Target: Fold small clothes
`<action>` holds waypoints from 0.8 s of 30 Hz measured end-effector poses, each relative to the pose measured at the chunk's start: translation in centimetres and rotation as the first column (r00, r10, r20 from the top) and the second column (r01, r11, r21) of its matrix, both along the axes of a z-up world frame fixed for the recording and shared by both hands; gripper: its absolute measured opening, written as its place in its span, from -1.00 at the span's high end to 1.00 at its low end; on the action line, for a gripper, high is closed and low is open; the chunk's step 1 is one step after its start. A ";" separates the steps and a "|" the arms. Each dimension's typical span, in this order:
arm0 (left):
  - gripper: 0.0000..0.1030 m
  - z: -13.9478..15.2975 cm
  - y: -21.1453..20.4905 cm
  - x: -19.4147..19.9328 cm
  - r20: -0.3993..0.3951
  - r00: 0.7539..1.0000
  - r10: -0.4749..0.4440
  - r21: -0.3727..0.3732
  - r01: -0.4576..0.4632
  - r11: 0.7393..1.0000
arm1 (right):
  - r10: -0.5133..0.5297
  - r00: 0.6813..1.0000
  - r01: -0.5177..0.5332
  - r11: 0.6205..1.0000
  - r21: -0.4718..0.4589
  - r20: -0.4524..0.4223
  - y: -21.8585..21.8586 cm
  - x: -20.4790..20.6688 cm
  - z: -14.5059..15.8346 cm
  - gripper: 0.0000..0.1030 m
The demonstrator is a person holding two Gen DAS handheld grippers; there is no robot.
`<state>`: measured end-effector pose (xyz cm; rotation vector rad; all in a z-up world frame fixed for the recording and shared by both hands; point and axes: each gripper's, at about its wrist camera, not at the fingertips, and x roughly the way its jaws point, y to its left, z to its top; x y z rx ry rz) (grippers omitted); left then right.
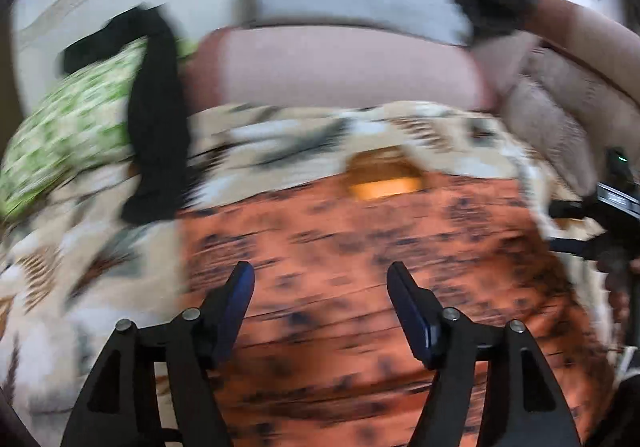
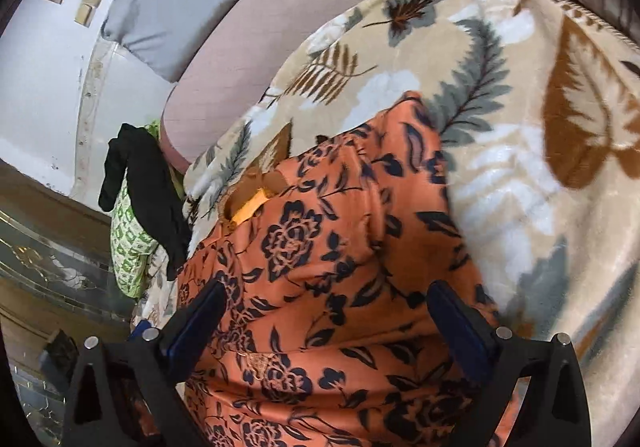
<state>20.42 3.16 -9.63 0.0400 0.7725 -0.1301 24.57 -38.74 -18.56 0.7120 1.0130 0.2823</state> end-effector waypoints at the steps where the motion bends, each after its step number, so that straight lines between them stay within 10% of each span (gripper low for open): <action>1: -0.35 -0.6 1.7 0.3 -0.022 0.999 0.049 0.012 -0.049 0.999 | -0.002 1.000 0.001 1.000 -0.023 -0.032 0.5 0.6 -0.4 -0.97; 9: -0.35 -5.7 5.1 0.8 -0.080 0.987 0.140 0.067 -0.135 0.989 | -0.189 0.964 0.221 0.962 0.163 -0.188 0.2 3.4 -3.4 -0.93; 12: -0.35 -6.5 5.5 0.7 -0.110 0.981 0.160 0.044 -0.156 0.987 | -0.206 0.952 0.231 0.969 0.087 -0.228 0.8 4.6 -3.5 0.49; 14: -0.35 -6.2 5.9 0.5 -0.107 0.981 0.165 0.027 -0.163 0.986 | -0.225 0.956 0.229 0.973 0.000 -0.188 1.0 4.4 -2.1 0.82; 20: -0.37 -4.1 6.4 -0.8 -0.035 0.986 0.164 -0.024 -0.165 0.986 | -0.258 0.965 0.245 0.950 -0.191 -0.045 -0.6 0.5 1.4 0.79; 24: -0.37 -4.0 6.2 -0.7 -0.039 0.984 0.172 -0.017 -0.172 0.985 | -0.239 0.961 0.252 0.964 0.082 -0.139 -2.1 0.1 -1.9 0.36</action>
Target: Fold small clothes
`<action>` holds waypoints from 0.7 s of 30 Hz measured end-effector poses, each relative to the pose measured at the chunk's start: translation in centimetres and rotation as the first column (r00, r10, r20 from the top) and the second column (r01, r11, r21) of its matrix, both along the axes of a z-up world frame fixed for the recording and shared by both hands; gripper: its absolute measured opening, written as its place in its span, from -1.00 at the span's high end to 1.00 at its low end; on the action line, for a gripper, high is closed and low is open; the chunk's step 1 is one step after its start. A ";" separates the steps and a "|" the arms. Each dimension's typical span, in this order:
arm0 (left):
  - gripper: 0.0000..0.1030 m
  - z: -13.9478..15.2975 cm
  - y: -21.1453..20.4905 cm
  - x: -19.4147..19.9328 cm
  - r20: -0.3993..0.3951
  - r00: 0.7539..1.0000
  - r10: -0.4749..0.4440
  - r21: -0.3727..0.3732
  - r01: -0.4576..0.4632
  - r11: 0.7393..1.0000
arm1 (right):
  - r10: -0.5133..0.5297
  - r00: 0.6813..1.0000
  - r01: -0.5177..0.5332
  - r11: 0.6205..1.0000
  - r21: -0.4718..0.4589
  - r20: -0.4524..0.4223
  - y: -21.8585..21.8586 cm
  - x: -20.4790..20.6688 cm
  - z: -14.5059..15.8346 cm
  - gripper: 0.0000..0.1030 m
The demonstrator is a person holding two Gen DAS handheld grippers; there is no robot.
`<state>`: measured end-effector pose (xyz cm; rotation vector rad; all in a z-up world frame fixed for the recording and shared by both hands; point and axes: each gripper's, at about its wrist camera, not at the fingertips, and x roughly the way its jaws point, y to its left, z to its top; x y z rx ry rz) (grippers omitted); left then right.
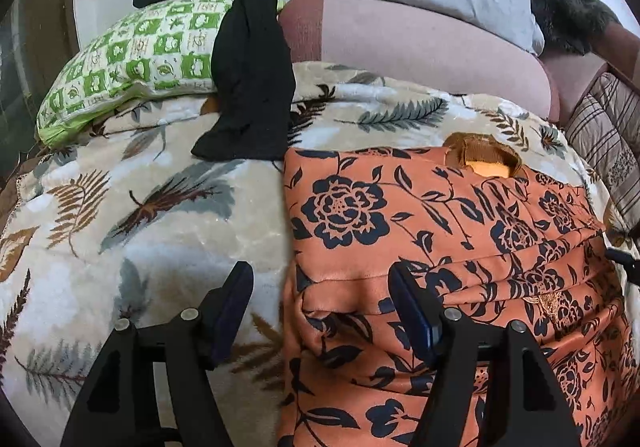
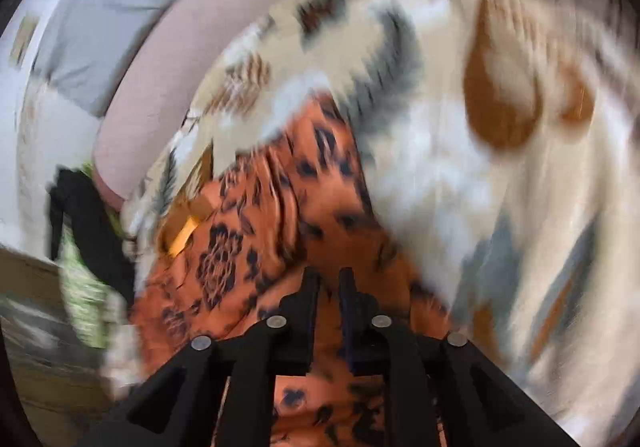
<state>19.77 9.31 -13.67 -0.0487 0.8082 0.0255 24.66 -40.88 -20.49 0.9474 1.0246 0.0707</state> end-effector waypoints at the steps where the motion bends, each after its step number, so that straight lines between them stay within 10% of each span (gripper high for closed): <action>1: -0.37 0.2 -0.1 -0.1 0.007 1.000 -0.002 0.006 0.002 1.000 | -0.011 0.999 0.008 0.998 0.064 0.044 0.1 -0.2 0.5 -0.51; 2: -0.37 0.3 -0.2 -0.2 0.016 1.000 -0.006 0.013 0.006 1.000 | -0.023 0.998 0.018 0.996 0.090 0.060 0.6 -0.4 0.9 -0.87; 7: -0.37 0.2 -0.3 0.0 0.014 1.000 0.003 0.018 -0.003 1.000 | -0.046 0.998 0.038 0.984 0.176 0.039 2.2 2.2 0.2 -0.79; 9: -0.37 -0.2 -0.3 0.2 0.005 1.000 0.011 0.017 -0.011 1.000 | -0.052 0.999 0.050 0.985 0.166 0.009 2.5 3.6 -1.2 -0.32; 11: -0.37 -0.4 -0.4 0.4 -0.010 1.000 0.008 0.023 -0.008 1.000 | -0.041 0.998 0.046 0.993 0.111 -0.044 2.5 4.8 -2.1 0.72; 17: -0.38 1.0 0.9 -0.5 0.051 0.998 0.033 0.005 -0.033 0.999 | 0.008 0.991 0.014 0.986 -0.166 0.134 2.9 1.4 5.2 0.88; 21: -0.51 0.4 0.4 0.6 0.007 0.999 0.038 -0.031 -0.038 0.999 | 0.082 0.996 -0.085 0.965 -0.247 -0.024 3.3 1.9 0.6 0.80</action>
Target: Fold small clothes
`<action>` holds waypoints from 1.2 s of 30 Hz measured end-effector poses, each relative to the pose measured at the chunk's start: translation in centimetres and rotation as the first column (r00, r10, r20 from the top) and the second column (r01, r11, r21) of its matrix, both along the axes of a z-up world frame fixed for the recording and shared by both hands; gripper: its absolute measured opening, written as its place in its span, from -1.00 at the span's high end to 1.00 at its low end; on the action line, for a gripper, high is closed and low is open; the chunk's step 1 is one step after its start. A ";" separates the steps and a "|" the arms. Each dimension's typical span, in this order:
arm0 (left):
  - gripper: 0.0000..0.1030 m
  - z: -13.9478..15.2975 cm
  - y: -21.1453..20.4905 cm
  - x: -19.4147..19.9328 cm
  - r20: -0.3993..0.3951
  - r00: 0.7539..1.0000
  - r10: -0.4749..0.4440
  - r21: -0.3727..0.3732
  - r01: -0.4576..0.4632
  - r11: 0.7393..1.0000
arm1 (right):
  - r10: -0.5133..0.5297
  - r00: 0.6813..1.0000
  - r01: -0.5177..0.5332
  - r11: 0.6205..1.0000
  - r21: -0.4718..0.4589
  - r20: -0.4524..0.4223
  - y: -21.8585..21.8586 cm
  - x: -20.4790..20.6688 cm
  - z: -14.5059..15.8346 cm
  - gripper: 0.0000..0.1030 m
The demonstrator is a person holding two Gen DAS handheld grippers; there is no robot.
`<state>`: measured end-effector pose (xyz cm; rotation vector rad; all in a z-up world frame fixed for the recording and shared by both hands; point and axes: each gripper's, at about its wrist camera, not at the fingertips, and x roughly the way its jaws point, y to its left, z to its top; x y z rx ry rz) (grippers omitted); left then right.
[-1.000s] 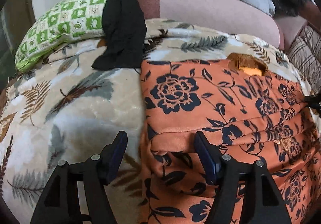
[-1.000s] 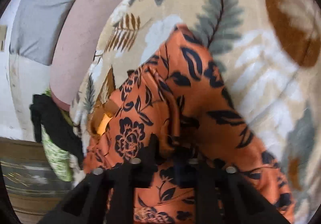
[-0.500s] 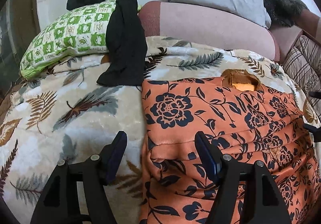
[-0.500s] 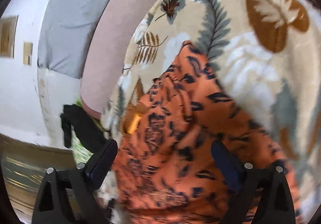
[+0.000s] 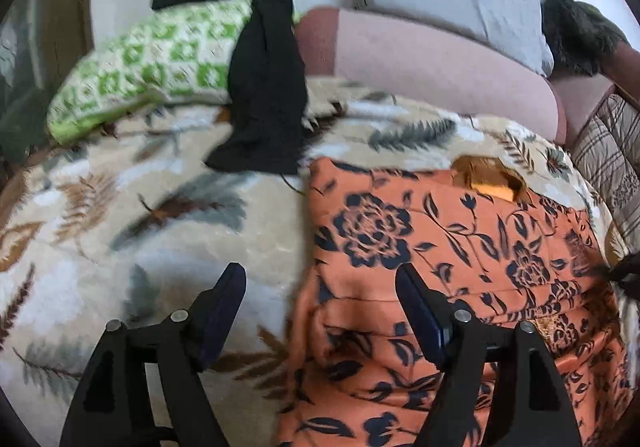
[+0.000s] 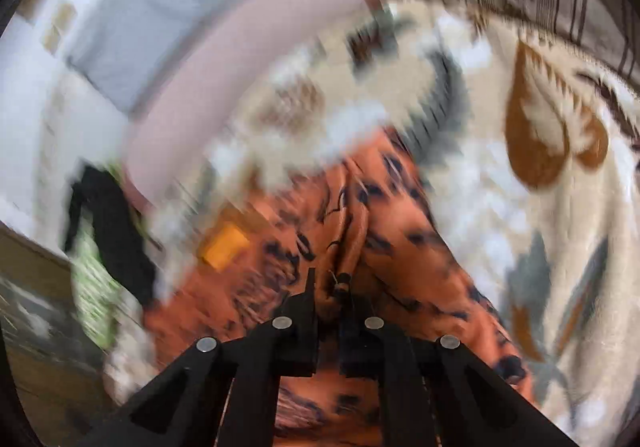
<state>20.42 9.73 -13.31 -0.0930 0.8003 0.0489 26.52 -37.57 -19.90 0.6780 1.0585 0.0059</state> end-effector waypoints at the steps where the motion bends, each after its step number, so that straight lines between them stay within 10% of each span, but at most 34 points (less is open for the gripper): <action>1: -0.51 -0.6 -0.6 0.6 -0.032 0.999 -0.023 0.018 0.024 1.000 | 0.022 0.998 -0.023 1.000 -0.006 -0.057 -0.1 0.4 -1.7 0.76; 5: -0.56 -4.2 -1.5 2.8 -0.211 0.977 -0.014 0.115 0.039 0.993 | -0.067 0.996 0.068 0.997 -0.025 0.057 -1.2 -1.9 0.7 0.67; 10: -0.56 -3.3 -1.6 2.0 -0.164 0.986 0.008 0.140 0.015 0.990 | 0.052 0.971 -0.041 0.998 -0.049 0.233 0.7 -1.5 5.5 0.57; 12: -0.56 -3.5 -1.8 2.1 -0.183 0.983 0.006 0.153 0.023 0.988 | 0.134 0.968 -0.138 0.990 0.002 0.211 1.9 0.5 4.0 0.17; 13: -0.56 -3.5 -1.8 2.2 -0.187 0.982 0.010 0.147 0.018 0.989 | 0.165 0.977 -0.169 0.986 0.015 0.132 2.1 2.1 1.6 -0.51; 16: -0.56 -2.5 -1.8 1.8 -0.180 0.983 0.014 0.152 0.013 0.988 | 0.068 0.996 -0.072 0.995 0.070 0.048 0.1 2.5 -2.4 -0.20; 22: -0.56 -0.6 -2.6 0.5 -0.130 0.992 -0.001 0.161 0.022 0.987 | 0.115 0.981 -0.116 0.993 0.000 0.155 0.9 1.8 2.5 -0.27; 28: -0.56 1.3 -2.1 -0.5 -0.107 0.994 0.006 0.142 0.009 0.990 | 0.047 0.999 -0.048 0.996 0.078 0.014 -0.7 6.3 -2.2 -0.40; 36: -0.56 2.3 0.8 -7.4 -0.088 0.996 -0.013 -0.006 0.013 1.000 | 0.145 0.978 -0.142 0.989 -0.029 0.147 -1.0 -3.7 4.6 -0.40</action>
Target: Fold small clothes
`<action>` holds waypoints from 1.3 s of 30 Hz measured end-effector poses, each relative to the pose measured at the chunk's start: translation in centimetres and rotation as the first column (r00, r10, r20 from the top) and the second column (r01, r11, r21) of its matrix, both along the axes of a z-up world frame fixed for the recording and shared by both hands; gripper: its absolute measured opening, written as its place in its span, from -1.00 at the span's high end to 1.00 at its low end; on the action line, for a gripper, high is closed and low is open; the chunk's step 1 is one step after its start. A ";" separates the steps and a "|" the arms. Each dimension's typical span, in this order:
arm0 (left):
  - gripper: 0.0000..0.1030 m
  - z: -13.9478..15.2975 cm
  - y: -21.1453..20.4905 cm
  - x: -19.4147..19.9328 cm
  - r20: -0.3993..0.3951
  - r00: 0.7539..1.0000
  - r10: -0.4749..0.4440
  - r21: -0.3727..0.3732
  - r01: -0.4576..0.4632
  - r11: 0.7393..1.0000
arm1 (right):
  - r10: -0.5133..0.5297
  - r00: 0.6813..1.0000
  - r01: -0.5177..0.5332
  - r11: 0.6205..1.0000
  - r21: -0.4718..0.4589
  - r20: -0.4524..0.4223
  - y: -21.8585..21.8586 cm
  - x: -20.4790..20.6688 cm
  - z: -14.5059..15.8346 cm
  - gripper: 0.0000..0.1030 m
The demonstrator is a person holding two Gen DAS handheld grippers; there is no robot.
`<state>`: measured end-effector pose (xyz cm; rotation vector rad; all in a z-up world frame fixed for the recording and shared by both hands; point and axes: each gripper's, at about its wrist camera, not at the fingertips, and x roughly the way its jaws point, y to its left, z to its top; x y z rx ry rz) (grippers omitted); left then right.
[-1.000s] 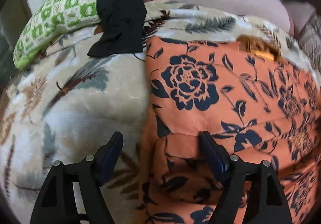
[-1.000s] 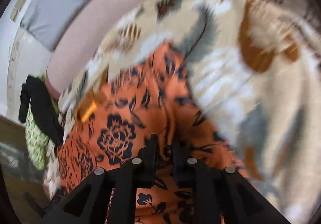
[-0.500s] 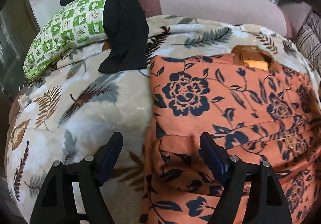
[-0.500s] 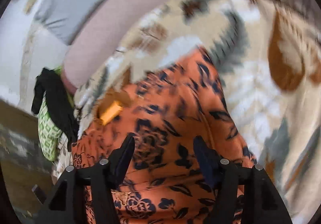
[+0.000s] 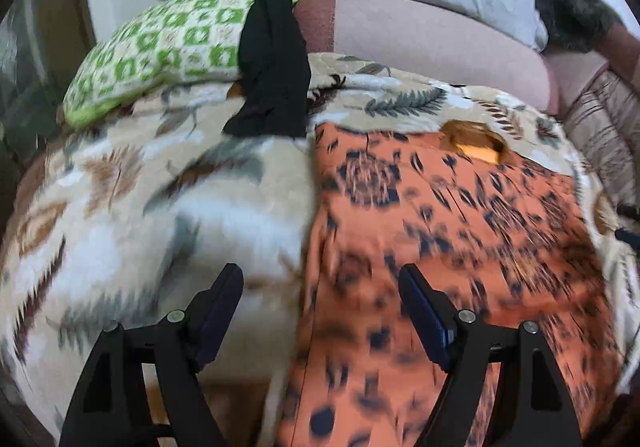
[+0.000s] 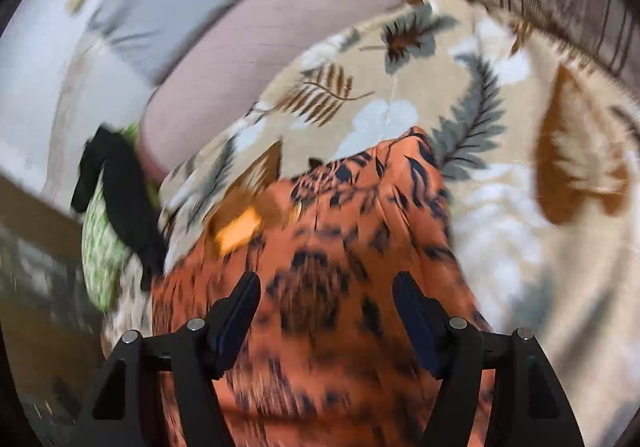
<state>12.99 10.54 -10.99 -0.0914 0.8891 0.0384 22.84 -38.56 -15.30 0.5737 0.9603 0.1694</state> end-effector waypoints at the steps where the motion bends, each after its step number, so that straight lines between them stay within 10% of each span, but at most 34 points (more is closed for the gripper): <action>1: -0.56 -0.2 0.6 -1.7 -0.002 1.000 -0.003 -0.026 0.003 1.000 | 0.019 1.000 -0.019 1.000 -0.011 -0.002 -0.5 -2.0 0.3 -0.40; 9: -0.56 -5.1 3.2 -15.2 -0.128 0.992 -0.022 -0.130 0.005 0.991 | 0.123 0.980 -0.133 0.989 -0.057 -0.159 -6.7 -18.8 -3.6 -0.40; 19: -0.56 -7.7 2.3 -17.6 -0.188 0.982 -0.035 -0.225 -0.009 0.974 | 0.172 0.958 -0.170 0.985 0.026 -0.230 -5.7 -23.6 -8.3 -0.26; 21: -0.27 -7.6 2.0 -17.9 -0.182 0.983 -0.032 -0.207 -0.006 0.978 | 0.195 0.952 -0.202 0.979 -0.004 -0.235 -4.5 -24.1 -8.2 0.44; 23: 0.30 -7.7 2.3 -18.0 -0.190 0.982 -0.017 -0.183 -0.019 0.983 | 0.200 0.948 -0.216 0.976 -0.038 -0.247 -3.9 -24.6 -8.2 0.46; 31: 0.12 -7.7 2.8 -18.6 -0.195 0.980 -0.037 -0.211 -0.005 0.977 | 0.187 0.956 -0.192 0.981 -0.004 -0.226 -4.3 -25.1 -8.3 0.03; 32: 0.62 -7.7 2.5 -18.5 -0.202 0.979 -0.039 -0.179 0.002 0.984 | 0.188 0.953 -0.198 0.980 -0.016 -0.239 -4.1 -25.1 -8.4 0.07; 35: 0.76 -7.0 2.9 -18.9 -0.196 0.980 -0.032 -0.190 -0.006 0.982 | 0.180 0.947 -0.190 0.982 -0.012 -0.265 -4.1 -25.2 -8.3 0.71; 39: 0.77 -3.8 2.8 -19.9 -0.106 0.993 -0.048 -0.212 0.024 0.977 | 0.143 0.965 -0.141 0.990 0.027 -0.220 -5.2 -26.0 -6.3 0.87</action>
